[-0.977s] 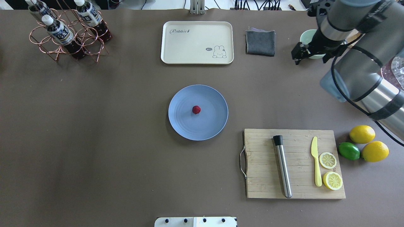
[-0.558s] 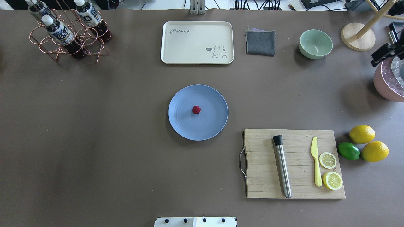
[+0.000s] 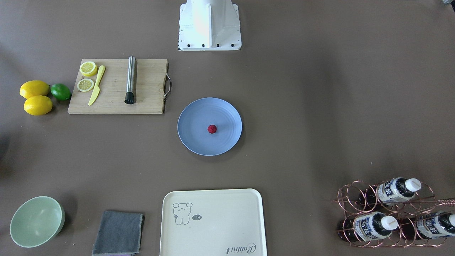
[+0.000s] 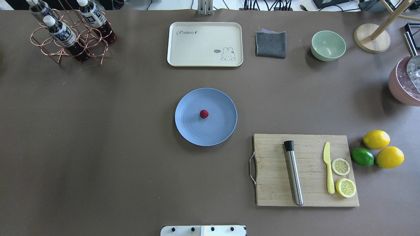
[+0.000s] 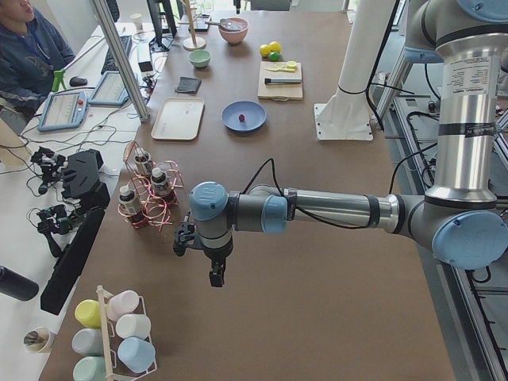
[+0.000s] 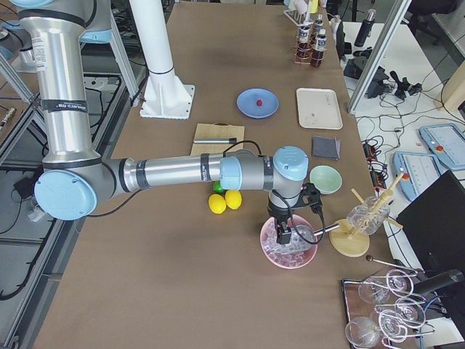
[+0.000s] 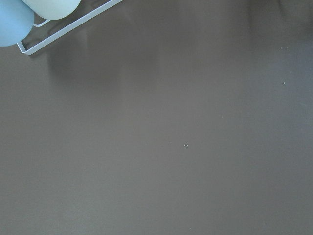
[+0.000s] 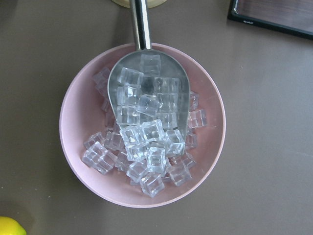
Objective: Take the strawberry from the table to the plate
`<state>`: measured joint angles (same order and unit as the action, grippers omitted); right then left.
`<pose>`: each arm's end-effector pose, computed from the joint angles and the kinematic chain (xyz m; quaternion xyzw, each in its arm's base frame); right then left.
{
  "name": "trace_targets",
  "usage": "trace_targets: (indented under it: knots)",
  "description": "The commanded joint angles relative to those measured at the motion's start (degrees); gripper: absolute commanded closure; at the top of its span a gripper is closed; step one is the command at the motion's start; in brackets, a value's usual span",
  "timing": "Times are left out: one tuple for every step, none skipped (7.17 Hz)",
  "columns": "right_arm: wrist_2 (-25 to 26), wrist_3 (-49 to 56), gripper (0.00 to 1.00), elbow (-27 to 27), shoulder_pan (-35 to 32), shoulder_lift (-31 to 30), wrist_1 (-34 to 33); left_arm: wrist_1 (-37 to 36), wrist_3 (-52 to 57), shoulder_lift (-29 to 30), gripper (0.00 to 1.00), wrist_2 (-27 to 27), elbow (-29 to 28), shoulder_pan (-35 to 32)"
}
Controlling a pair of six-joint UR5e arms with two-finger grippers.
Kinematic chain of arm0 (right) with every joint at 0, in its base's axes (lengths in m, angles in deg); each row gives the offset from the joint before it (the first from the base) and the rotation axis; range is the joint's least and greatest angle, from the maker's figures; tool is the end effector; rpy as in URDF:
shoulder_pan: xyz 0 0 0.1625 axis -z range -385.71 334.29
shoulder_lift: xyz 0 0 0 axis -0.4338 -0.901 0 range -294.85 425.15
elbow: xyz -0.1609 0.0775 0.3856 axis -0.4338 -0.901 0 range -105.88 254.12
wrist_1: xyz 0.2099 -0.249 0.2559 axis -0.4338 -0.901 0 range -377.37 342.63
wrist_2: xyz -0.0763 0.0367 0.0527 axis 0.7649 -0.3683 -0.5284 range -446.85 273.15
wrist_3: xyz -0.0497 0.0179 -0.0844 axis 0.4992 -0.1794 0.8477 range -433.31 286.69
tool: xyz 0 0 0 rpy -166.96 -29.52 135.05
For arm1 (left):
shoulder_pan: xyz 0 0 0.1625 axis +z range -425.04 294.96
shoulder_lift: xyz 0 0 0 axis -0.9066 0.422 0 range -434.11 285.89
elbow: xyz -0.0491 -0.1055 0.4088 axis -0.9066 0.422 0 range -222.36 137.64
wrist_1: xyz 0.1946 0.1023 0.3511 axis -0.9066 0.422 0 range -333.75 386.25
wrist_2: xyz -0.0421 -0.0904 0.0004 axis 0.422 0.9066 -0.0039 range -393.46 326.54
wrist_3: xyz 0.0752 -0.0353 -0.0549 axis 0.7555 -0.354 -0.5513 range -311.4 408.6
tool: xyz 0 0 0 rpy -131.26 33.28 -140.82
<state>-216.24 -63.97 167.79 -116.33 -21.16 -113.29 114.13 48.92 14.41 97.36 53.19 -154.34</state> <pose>0.0758 -0.5171 0.6107 0.0410 -0.3347 -0.0758 0.9384 -0.0623 -0.4834 0.6314 0.0148 0.3488 0.0143 0.9370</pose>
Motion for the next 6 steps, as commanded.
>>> trace_targets:
  knots:
    - [0.3, 0.1, 0.00, -0.2, -2.3, -1.9, -0.4, 0.3, 0.1, -0.5, 0.02, 0.0, 0.2, -0.1]
    - [0.2, 0.1, 0.00, -0.2, -2.7, -2.5, -0.3, 0.3, 0.1, -0.4, 0.02, 0.0, 0.1, 0.0]
    - [0.1, 0.1, 0.00, -0.2, -2.7, -3.2, -0.3, 0.3, 0.1, -0.5, 0.02, 0.0, 0.1, -0.1]
    - [0.1, 0.1, 0.00, -0.2, -2.7, -3.2, -0.3, -0.2, -0.1, -0.3, 0.02, 0.2, 0.2, 0.0]
    - [0.1, 0.1, 0.00, -0.1, -2.8, -3.3, -0.2, -0.2, -0.1, -0.2, 0.02, 0.4, 0.1, 0.0]
    - [0.1, 0.1, 0.00, -0.1, -2.8, -3.3, -0.2, -0.2, -0.1, -0.2, 0.02, 0.6, 0.0, 0.0]
